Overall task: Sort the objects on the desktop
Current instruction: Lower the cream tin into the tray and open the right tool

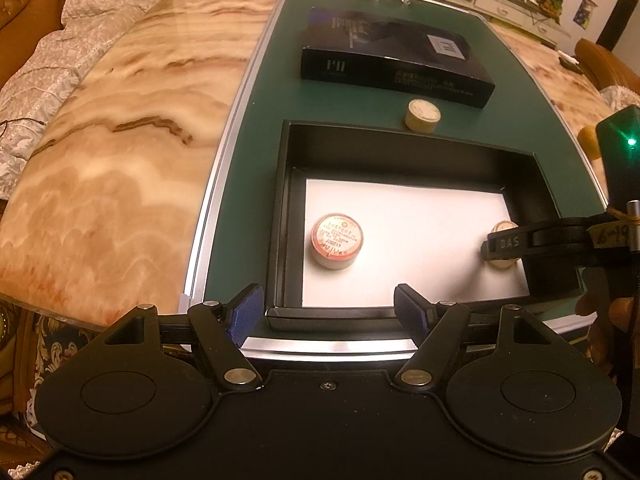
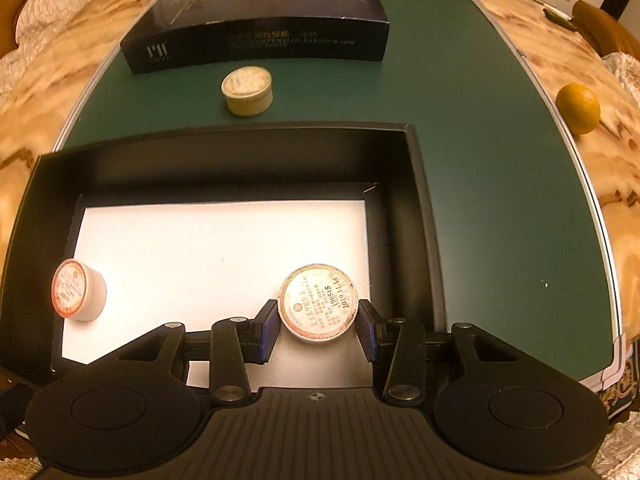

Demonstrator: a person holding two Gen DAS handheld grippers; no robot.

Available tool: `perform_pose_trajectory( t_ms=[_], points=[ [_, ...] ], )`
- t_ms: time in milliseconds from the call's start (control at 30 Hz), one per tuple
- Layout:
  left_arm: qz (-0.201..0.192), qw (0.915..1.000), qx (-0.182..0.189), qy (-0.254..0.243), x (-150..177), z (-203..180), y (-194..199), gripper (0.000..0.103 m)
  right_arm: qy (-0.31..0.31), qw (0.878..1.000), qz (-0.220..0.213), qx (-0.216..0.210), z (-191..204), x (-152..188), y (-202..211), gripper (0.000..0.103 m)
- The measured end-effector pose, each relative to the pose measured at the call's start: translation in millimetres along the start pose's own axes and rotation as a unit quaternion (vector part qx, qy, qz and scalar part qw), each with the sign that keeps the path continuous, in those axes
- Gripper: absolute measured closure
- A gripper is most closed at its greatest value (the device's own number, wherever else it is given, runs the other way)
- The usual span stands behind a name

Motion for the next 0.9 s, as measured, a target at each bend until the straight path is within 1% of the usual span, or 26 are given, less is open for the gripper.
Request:
perform_pose_trajectory(
  t_ms=[267,300,367,400,467,733,800,833,900],
  points=[
    [0.001,1.0,-0.003,0.002,1,3,-1,0.031,0.003,1.0,0.003,0.012,1,1,-2,0.058],
    [0.001,1.0,-0.002,0.001,1,2,-1,0.031,0.003,1.0,0.002,0.012,1,1,-1,0.057],
    [0.001,1.0,-0.002,0.0,1,2,-1,0.031,0.002,1.0,-0.001,0.013,1,1,-1,0.052],
    [0.0,1.0,-0.002,0.0,0,2,-1,0.031,0.001,1.0,-0.003,0.013,2,1,0,0.051],
    [0.0,1.0,-0.003,-0.001,0,1,-1,0.031,-0.002,1.0,-0.006,0.012,0,1,2,0.049],
    [-0.001,1.0,-0.003,-0.005,-2,-4,-1,0.027,-0.021,0.999,-0.025,-0.002,-6,-3,14,0.049],
    [-0.002,1.0,-0.003,-0.007,-4,-5,-1,0.025,-0.026,0.999,-0.032,-0.009,-7,-5,19,0.044],
    [-0.003,1.0,-0.003,-0.008,-4,-6,-2,0.023,-0.029,0.999,-0.035,-0.013,-7,-6,22,0.04],
    [-0.004,0.9999,-0.003,-0.009,-6,-8,-2,0.022,-0.036,0.998,-0.041,-0.02,-8,-7,26,0.039]
  ],
)
Point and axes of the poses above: each gripper's, at about its wrist camera, not at the fingertips, and y roughly against the way its jaws point, z to its left, x to its underside, the point moved 8 cm from there along -y, roughly the way its jaws point, and after that the axes turned 11 degrees about -z, right-handed, at the moved point
